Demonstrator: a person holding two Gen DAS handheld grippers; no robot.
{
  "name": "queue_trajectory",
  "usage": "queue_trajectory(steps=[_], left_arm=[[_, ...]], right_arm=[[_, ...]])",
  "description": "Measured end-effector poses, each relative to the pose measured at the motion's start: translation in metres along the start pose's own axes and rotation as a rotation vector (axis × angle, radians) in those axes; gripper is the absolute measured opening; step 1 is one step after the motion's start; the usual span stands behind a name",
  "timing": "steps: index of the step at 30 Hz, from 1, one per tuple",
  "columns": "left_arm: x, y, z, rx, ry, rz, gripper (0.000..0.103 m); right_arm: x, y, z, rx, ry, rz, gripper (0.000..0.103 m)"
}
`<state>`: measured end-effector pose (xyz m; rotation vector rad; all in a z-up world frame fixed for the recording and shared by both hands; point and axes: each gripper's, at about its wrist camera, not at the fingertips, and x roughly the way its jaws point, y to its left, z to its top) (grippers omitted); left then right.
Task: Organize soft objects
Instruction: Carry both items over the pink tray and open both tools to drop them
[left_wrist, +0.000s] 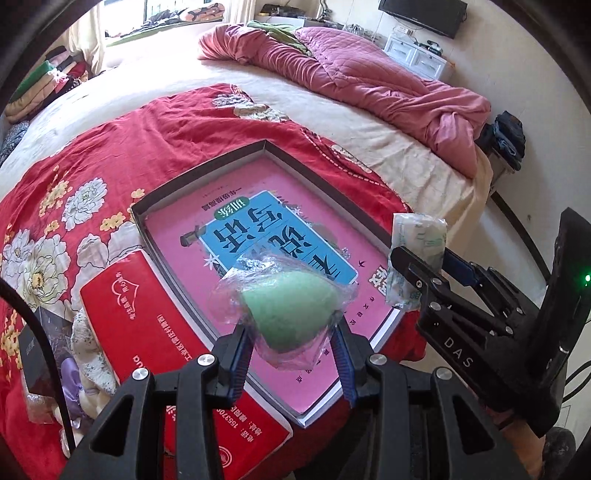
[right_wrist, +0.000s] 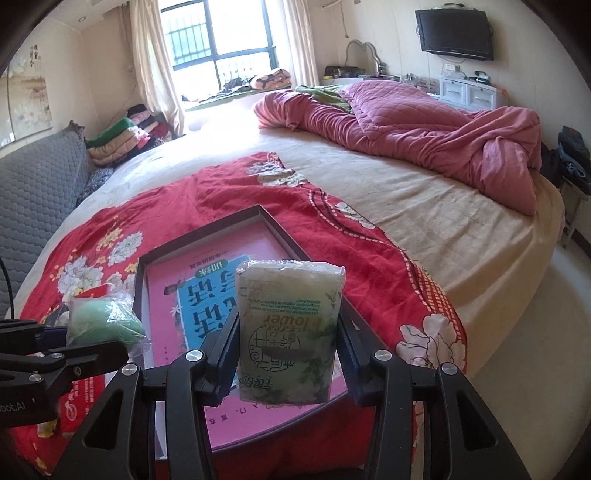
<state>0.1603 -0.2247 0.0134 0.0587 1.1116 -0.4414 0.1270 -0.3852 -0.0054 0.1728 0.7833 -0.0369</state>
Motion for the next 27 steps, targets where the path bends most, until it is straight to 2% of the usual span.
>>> queue_trajectory(steps=[15,27], left_arm=[[0.051,-0.021,0.004,0.120,0.174,0.054,0.041],[0.067,-0.030,-0.003,0.148,0.235,0.053,0.042]], right_arm=[[0.056,-0.007,-0.005,-0.043,0.146,-0.013,0.049],[0.064,-0.009,-0.007,-0.035,0.181,-0.009,0.051]])
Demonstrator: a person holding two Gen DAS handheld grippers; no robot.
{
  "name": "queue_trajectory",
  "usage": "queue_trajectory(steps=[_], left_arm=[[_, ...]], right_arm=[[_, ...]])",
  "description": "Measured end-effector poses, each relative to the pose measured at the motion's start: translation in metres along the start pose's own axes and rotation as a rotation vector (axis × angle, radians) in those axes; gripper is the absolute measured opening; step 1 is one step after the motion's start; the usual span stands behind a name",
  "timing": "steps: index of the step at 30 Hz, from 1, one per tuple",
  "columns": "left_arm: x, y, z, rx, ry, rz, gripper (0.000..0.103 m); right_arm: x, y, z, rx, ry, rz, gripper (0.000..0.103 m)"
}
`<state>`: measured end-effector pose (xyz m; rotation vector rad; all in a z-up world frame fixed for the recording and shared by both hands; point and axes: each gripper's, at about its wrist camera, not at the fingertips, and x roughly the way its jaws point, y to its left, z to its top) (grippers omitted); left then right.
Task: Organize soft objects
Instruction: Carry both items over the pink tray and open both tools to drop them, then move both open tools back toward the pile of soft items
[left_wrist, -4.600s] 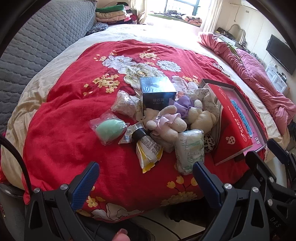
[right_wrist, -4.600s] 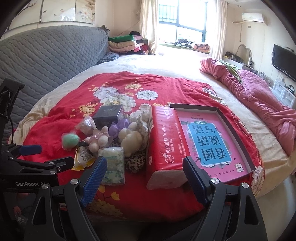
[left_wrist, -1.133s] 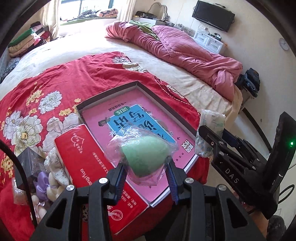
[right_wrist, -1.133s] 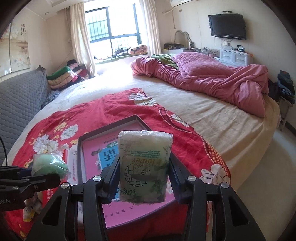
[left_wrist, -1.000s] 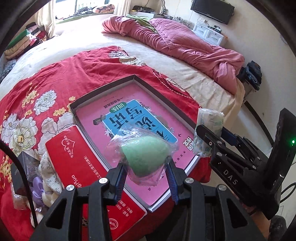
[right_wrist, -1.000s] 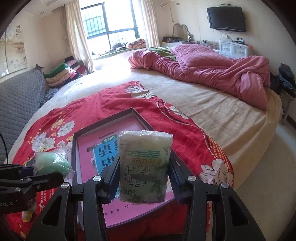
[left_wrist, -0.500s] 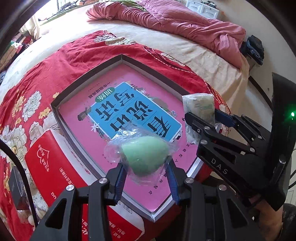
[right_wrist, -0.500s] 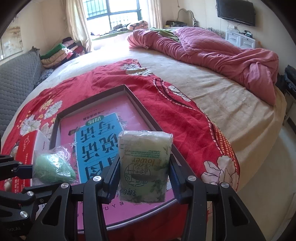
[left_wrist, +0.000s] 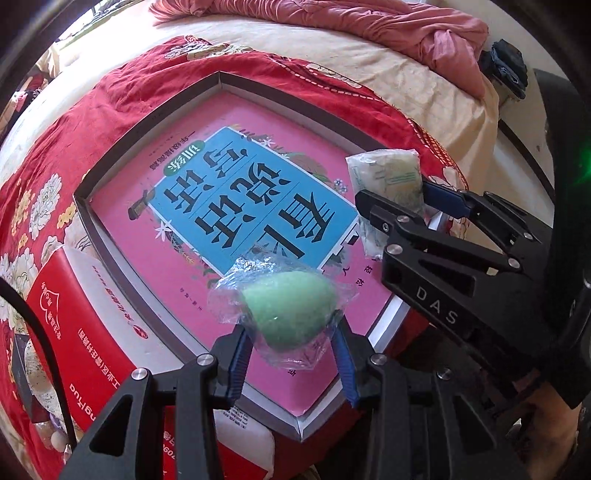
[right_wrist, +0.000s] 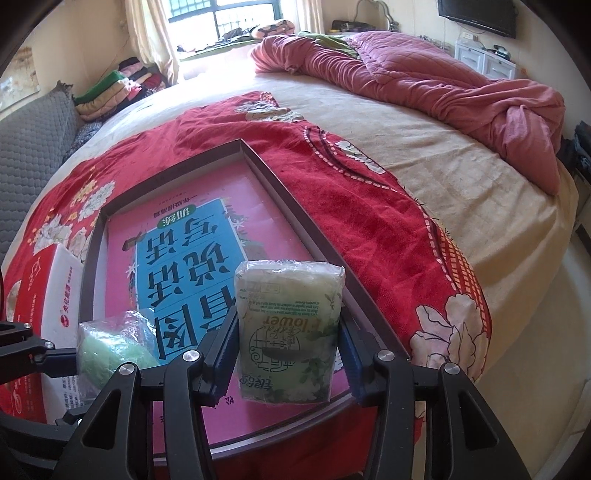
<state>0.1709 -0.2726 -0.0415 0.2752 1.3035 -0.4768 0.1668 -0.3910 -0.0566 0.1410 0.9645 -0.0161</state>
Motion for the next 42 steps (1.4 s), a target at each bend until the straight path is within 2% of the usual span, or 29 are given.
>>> queue_trajectory(steps=[4,6,9,16,28,32,37,39,42], left_arm=[[0.001,-0.003,-0.001,0.016,0.007,0.002,0.042],[0.003,-0.005,-0.002,0.021,0.012,0.002,0.043],[0.005,-0.007,-0.003,0.036,0.018,0.017,0.043],[0.007,-0.007,-0.002,0.038,0.018,0.033,0.045],[0.000,-0.003,-0.007,0.028,-0.006,0.030,0.059],[-0.014,-0.002,-0.012,0.003,-0.051,0.010,0.060],[-0.039,0.000,-0.020,-0.032,-0.139,-0.015,0.070],[-0.049,0.001,-0.025,-0.051,-0.165,-0.020,0.072],[-0.061,0.004,-0.032,-0.077,-0.201,-0.020,0.073]], right_arm=[[-0.001,-0.001,0.000,0.007,-0.003,-0.001,0.052],[-0.001,-0.001,0.000,0.008,-0.003,0.004,0.059],[-0.002,-0.001,0.000,0.008,-0.006,0.003,0.062],[-0.014,-0.014,0.001,0.070,-0.057,-0.020,0.067],[-0.022,-0.026,0.001,0.115,-0.082,-0.047,0.069],[-0.023,-0.027,0.000,0.124,-0.082,-0.042,0.069],[-0.030,-0.028,-0.001,0.129,-0.099,-0.046,0.069],[-0.034,-0.027,-0.001,0.131,-0.109,-0.050,0.075],[-0.039,-0.024,-0.002,0.129,-0.120,-0.057,0.076]])
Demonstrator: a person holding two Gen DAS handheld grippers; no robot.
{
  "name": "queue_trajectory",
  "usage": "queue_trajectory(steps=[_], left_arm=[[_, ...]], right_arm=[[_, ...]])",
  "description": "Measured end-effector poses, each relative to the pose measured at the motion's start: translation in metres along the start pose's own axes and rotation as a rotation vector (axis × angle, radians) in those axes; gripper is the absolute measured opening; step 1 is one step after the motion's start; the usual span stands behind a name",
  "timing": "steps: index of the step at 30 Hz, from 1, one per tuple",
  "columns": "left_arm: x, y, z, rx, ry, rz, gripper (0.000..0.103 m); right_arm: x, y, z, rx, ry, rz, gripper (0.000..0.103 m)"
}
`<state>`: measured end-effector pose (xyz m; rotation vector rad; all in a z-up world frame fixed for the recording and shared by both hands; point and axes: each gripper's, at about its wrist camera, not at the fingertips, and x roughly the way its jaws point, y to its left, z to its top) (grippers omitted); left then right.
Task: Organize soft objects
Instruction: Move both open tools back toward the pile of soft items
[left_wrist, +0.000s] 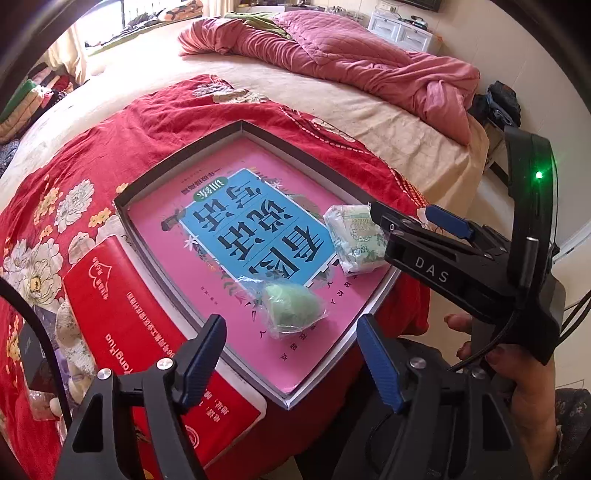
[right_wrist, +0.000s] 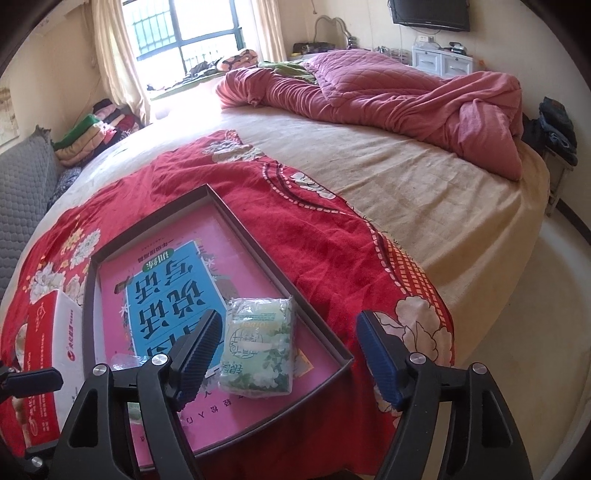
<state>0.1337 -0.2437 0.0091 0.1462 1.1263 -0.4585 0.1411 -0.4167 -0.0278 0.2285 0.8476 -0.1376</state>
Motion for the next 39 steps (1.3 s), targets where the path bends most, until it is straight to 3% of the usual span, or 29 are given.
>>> queue_trajectory(steps=[7,16,30,39], left_arm=[[-0.027,0.020,-0.013,-0.082,-0.077,0.022,0.076],[-0.050,0.053,-0.035,-0.165,-0.106,0.021,0.076],[-0.083,0.092,-0.069,-0.255,-0.147,0.045,0.076],[-0.112,0.142,-0.096,-0.370,-0.184,0.089,0.076]], right_arm=[[-0.021,0.013,0.001,-0.028,-0.041,0.002,0.077],[-0.058,0.042,0.007,-0.095,-0.121,0.021,0.077],[-0.092,0.096,-0.003,-0.215,-0.170,0.080,0.078],[-0.110,0.129,-0.012,-0.296,-0.196,0.114,0.078]])
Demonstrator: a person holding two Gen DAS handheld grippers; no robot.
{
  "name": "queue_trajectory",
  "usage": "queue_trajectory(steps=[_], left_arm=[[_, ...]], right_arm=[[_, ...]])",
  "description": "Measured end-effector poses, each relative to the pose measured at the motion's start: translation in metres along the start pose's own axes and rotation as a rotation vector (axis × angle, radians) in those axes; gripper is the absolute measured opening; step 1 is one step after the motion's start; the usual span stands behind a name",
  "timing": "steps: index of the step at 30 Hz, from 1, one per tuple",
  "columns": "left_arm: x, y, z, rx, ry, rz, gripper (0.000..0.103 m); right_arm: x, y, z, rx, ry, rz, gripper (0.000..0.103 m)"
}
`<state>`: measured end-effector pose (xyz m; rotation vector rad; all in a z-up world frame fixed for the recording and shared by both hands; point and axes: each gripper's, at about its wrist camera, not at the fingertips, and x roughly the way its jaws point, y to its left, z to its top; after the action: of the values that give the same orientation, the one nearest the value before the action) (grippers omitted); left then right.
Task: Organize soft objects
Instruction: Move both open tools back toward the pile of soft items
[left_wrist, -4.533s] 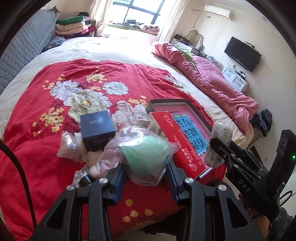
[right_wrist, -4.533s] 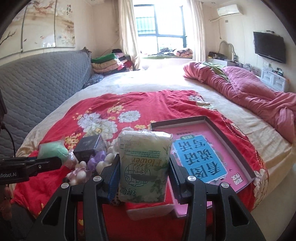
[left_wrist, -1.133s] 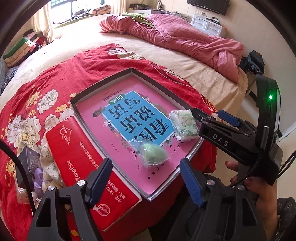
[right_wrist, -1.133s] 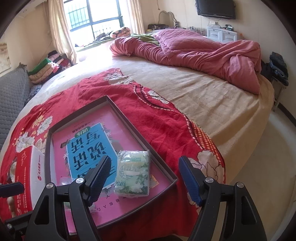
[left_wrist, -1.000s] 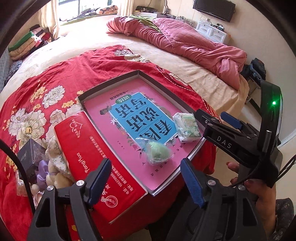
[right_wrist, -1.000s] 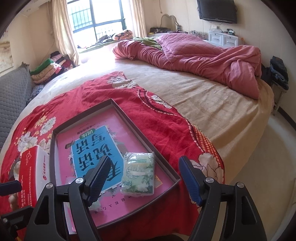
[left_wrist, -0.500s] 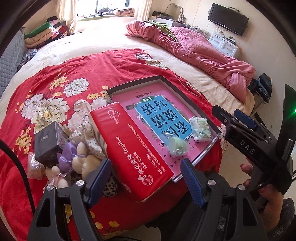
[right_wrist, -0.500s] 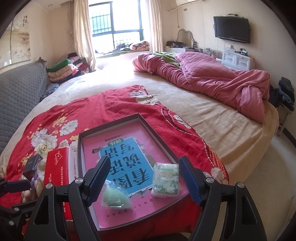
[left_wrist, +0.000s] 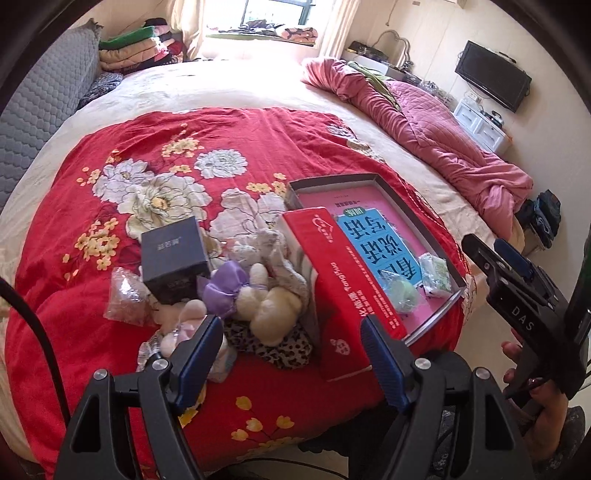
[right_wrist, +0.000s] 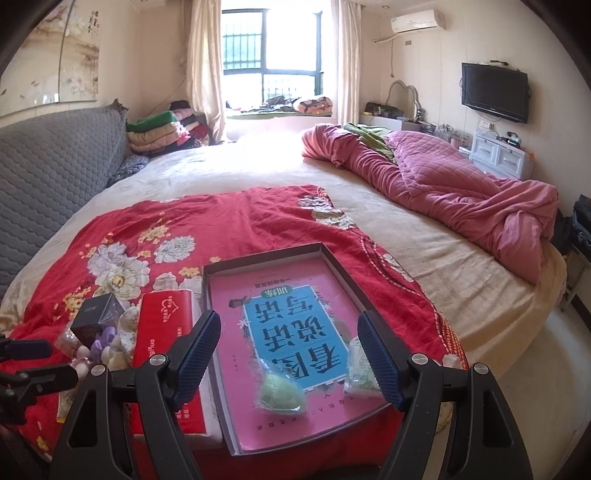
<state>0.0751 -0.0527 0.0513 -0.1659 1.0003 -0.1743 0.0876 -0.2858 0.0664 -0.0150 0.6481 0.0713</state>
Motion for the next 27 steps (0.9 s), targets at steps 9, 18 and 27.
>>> queue_trajectory(steps=[9,18,27], left_arm=[[-0.026,0.053,-0.001,-0.101,-0.044,0.055,0.076],[-0.035,0.097,-0.007,-0.175,-0.060,0.122,0.076],[-0.032,0.132,-0.014,-0.240,-0.051,0.148,0.076]], right_arm=[[-0.013,0.032,0.002,-0.077,-0.013,0.058,0.078],[-0.026,0.077,-0.003,-0.209,-0.038,0.130,0.078],[-0.029,0.119,-0.017,-0.345,-0.049,0.187,0.078]])
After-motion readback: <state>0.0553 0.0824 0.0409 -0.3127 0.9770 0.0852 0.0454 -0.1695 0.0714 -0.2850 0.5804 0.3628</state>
